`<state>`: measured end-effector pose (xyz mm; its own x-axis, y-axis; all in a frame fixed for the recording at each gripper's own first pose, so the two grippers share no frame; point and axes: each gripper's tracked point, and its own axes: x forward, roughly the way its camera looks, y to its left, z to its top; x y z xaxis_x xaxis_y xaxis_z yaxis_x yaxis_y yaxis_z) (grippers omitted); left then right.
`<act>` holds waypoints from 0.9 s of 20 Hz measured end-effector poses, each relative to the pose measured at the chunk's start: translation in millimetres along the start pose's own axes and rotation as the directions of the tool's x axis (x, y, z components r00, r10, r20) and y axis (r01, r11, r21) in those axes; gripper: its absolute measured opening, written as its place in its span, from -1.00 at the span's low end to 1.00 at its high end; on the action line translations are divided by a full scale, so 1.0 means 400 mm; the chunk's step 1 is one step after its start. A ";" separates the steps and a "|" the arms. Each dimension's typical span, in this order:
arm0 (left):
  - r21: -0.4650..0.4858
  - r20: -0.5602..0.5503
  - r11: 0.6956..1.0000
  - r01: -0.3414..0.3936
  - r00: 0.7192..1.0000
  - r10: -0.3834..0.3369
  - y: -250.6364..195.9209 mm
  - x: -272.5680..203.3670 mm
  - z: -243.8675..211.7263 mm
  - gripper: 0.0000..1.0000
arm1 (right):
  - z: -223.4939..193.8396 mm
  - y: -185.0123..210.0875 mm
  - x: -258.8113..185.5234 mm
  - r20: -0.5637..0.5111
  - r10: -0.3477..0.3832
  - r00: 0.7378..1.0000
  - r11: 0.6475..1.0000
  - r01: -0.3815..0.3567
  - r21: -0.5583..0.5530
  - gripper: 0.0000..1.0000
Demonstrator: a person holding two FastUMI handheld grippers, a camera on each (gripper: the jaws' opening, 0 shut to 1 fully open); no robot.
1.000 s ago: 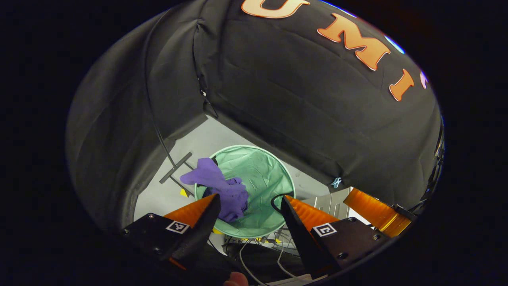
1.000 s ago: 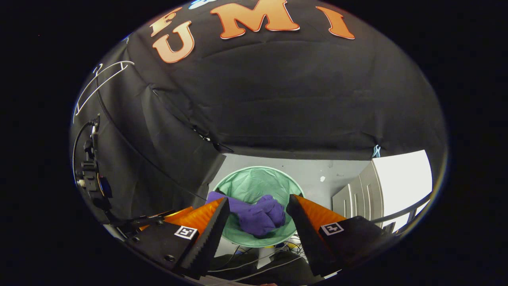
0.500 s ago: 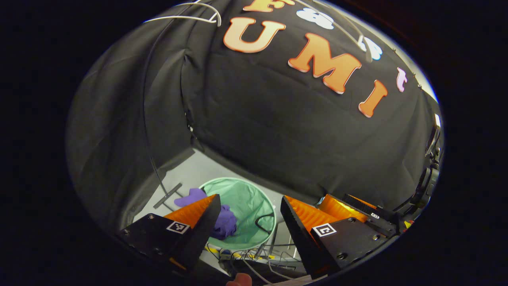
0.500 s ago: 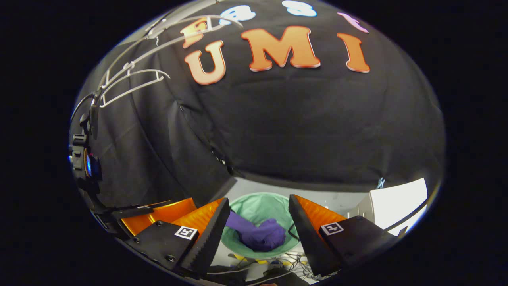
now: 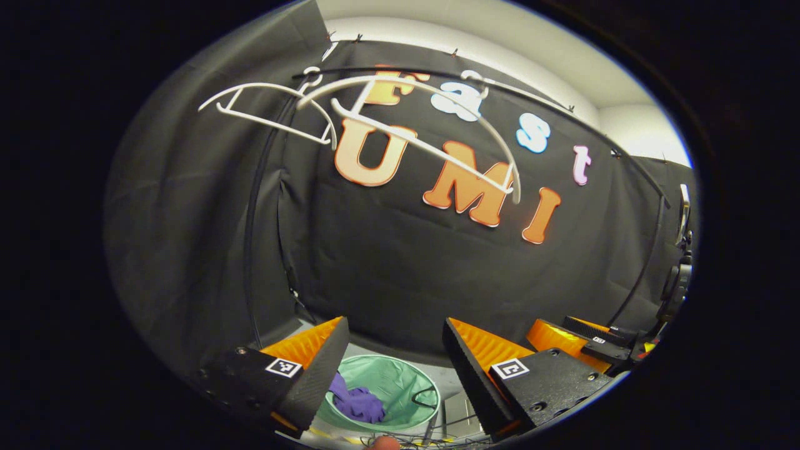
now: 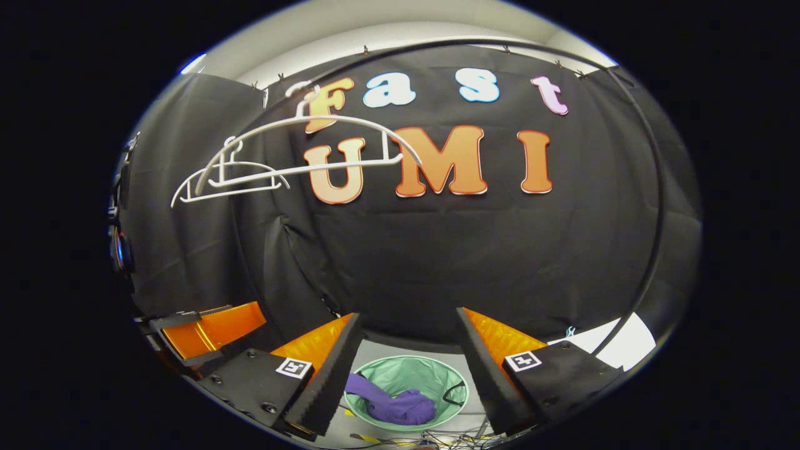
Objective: Grasp the clothes on the hanger with both hands and then place them into the laundry hamper below.
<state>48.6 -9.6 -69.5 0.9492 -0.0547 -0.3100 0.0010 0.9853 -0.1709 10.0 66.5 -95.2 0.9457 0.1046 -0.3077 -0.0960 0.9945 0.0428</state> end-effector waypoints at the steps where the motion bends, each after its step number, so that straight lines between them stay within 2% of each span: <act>1: 0.012 0.029 1.000 0.009 1.000 -0.009 0.011 -0.032 0.025 0.99 | 0.012 0.015 -0.032 0.014 -0.005 1.000 1.000 0.005 0.005 0.94; 3: 0.028 0.083 0.999 0.017 0.996 -0.019 0.017 -0.070 0.064 0.91 | 0.028 0.033 -0.093 0.036 -0.023 0.999 1.000 0.023 0.009 0.93; 4: 0.032 0.105 0.999 0.022 0.994 -0.025 0.019 -0.093 0.090 0.83 | 0.032 0.036 -0.119 0.049 -0.037 0.998 0.999 0.037 0.013 0.73; 6: 0.040 0.141 0.999 0.026 0.990 -0.031 0.020 -0.129 0.120 0.83 | 0.051 0.035 -0.164 0.078 -0.081 0.994 0.997 0.081 0.012 0.73; 9: 0.035 0.140 0.999 0.022 0.990 -0.027 0.026 -0.127 0.118 0.99 | 0.082 0.040 -0.235 0.109 -0.099 0.989 0.995 0.095 0.037 0.73; 10: 0.025 0.150 0.999 0.023 0.988 -0.027 0.027 -0.131 0.123 0.91 | 0.091 0.031 -0.251 0.122 -0.110 0.986 0.994 0.107 0.034 0.82; 12: 0.017 0.178 1.000 0.022 0.984 -0.024 0.026 -0.139 0.140 0.90 | 0.114 0.006 -0.274 0.147 -0.130 0.981 0.991 0.129 0.021 1.00; 17: 0.044 0.251 0.999 -0.024 0.968 0.012 0.019 -0.157 0.173 0.91 | 0.165 -0.054 -0.331 0.212 -0.130 0.969 0.991 0.132 0.005 0.73; 18: 0.033 0.256 0.999 -0.030 0.966 0.021 0.012 -0.161 0.175 0.91 | 0.171 -0.068 -0.340 0.215 -0.130 0.968 0.991 0.134 -0.004 0.73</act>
<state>9.7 10.0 15.2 0.9979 0.0090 -0.0636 -0.0172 0.9914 -0.1300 -94.8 24.4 10.5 0.9947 -0.0301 -0.0985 0.0300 0.9995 -0.0022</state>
